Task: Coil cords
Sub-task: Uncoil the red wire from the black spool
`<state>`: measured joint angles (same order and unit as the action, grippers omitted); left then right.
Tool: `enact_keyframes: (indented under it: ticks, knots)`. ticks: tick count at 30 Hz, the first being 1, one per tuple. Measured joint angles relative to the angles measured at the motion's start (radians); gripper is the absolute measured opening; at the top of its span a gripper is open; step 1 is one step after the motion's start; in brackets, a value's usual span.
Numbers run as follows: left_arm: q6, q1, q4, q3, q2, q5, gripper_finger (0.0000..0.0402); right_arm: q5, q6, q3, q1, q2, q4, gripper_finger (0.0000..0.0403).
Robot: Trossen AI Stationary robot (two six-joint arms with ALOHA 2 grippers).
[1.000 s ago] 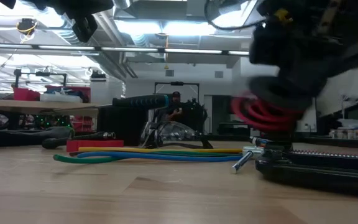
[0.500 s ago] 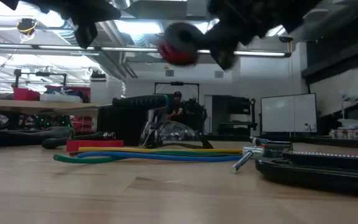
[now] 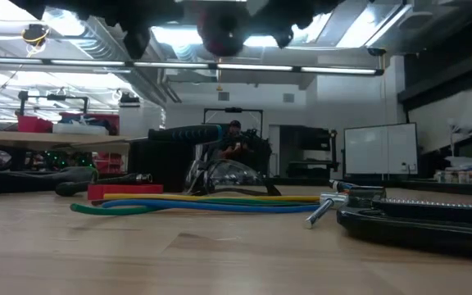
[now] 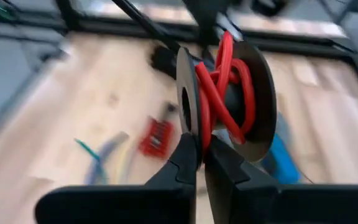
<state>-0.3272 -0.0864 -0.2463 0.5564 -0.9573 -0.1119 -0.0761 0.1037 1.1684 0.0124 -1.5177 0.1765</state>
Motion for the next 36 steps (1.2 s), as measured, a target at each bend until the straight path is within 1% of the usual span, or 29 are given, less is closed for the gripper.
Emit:
enact_keyframes:
  ticks: [2,4,9,11,13,17,20,23,29,36]
  knots:
    - [0.019,0.000,-0.022,0.000,-0.013,0.000,0.0025,0.058,0.013,0.001,0.000,0.000,0.041,0.0015]
    - [0.021,0.000,-0.035,0.000,-0.027,0.000,0.0048,0.089,0.017,0.001,-0.001,0.000,0.055,0.0015]
    - [0.031,0.000,-0.036,0.000,-0.076,-0.004,0.0109,0.093,0.034,0.001,0.000,0.000,0.054,0.0015]
    - [0.073,0.000,-0.038,0.000,-0.094,-0.004,0.0125,0.092,0.034,0.001,0.000,0.000,0.053,0.0015]
    - [0.130,0.000,-0.039,0.000,-0.108,-0.004,0.0133,0.091,0.034,0.001,0.000,0.000,0.054,0.0015]
    - [0.244,0.000,-0.075,0.000,-0.140,-0.028,0.0134,0.056,0.034,0.001,0.000,0.000,0.053,0.0015]
    - [0.318,0.000,-0.136,0.000,-0.168,-0.057,0.0128,0.056,0.033,0.001,0.000,0.000,0.053,0.0015]
    - [0.362,0.000,-0.186,0.000,-0.190,-0.078,0.0122,0.056,0.033,0.001,0.000,0.000,0.052,0.0015]
    - [0.391,0.000,-0.216,0.000,-0.198,-0.113,0.0116,0.055,0.033,0.002,0.000,0.000,0.052,0.0015]
    - [0.362,-0.022,-0.216,0.000,-0.198,-0.113,0.0115,0.057,0.033,0.002,0.000,0.000,0.061,0.0015]
